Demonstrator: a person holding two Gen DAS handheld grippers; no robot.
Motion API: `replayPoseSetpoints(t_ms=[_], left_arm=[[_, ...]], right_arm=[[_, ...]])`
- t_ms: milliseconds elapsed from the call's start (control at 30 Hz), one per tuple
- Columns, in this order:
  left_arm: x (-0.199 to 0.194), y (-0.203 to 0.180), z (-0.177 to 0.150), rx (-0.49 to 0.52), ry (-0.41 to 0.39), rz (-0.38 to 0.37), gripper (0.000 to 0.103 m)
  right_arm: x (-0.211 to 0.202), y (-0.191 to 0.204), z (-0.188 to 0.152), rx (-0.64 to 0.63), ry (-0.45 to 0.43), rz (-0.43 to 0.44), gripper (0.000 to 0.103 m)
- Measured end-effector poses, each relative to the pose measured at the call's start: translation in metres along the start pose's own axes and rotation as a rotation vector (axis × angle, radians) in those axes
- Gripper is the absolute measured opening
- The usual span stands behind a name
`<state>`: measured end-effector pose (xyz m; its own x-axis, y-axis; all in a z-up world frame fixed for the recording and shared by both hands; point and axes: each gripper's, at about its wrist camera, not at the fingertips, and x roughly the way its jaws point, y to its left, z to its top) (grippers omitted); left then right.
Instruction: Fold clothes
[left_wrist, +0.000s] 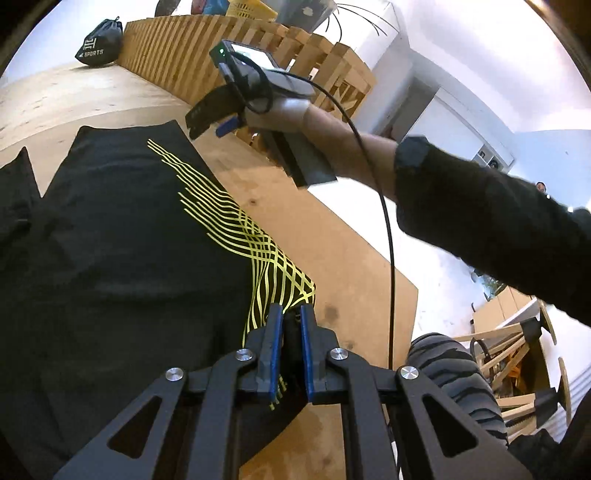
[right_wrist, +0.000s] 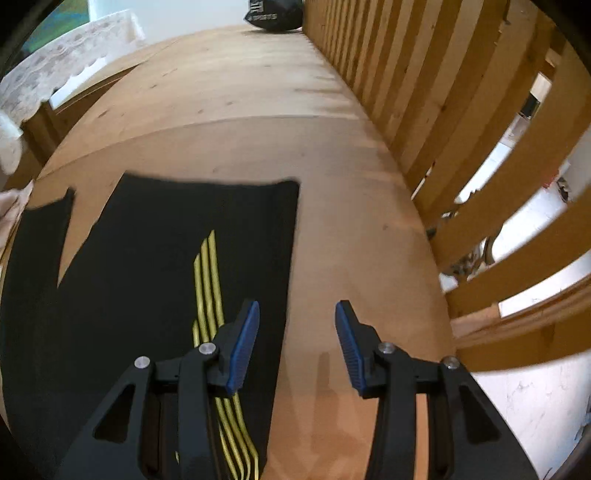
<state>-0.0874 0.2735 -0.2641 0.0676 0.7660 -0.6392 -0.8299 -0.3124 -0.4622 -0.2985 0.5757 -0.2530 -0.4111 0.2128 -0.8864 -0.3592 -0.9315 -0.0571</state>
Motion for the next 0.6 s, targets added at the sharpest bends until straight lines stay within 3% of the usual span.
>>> replayPoseSetpoints(t_ms=[200, 467, 533, 567, 600], left_arm=[[-0.006, 0.009, 0.0, -0.014, -0.017, -0.016, 0.009], [-0.009, 0.024, 0.005, -0.061, -0.051, -0.023, 0.009], [-0.008, 0.026, 0.003, -0.069, -0.054, -0.029, 0.009], [-0.008, 0.026, 0.003, -0.071, -0.054, -0.03, 0.009], [-0.008, 0.026, 0.003, -0.073, -0.055, -0.031, 0.009]], right_arm=[[0.027, -0.004, 0.031, 0.016, 0.087, 0.026, 0.043], [0.05, 0.007, 0.034, -0.05, 0.154, -0.001, 0.042], [0.049, 0.011, 0.031, -0.079, 0.13, -0.011, 0.03], [0.049, 0.011, 0.031, -0.084, 0.13, -0.009, 0.0], [0.048, 0.012, 0.03, -0.088, 0.129, -0.007, 0.0]])
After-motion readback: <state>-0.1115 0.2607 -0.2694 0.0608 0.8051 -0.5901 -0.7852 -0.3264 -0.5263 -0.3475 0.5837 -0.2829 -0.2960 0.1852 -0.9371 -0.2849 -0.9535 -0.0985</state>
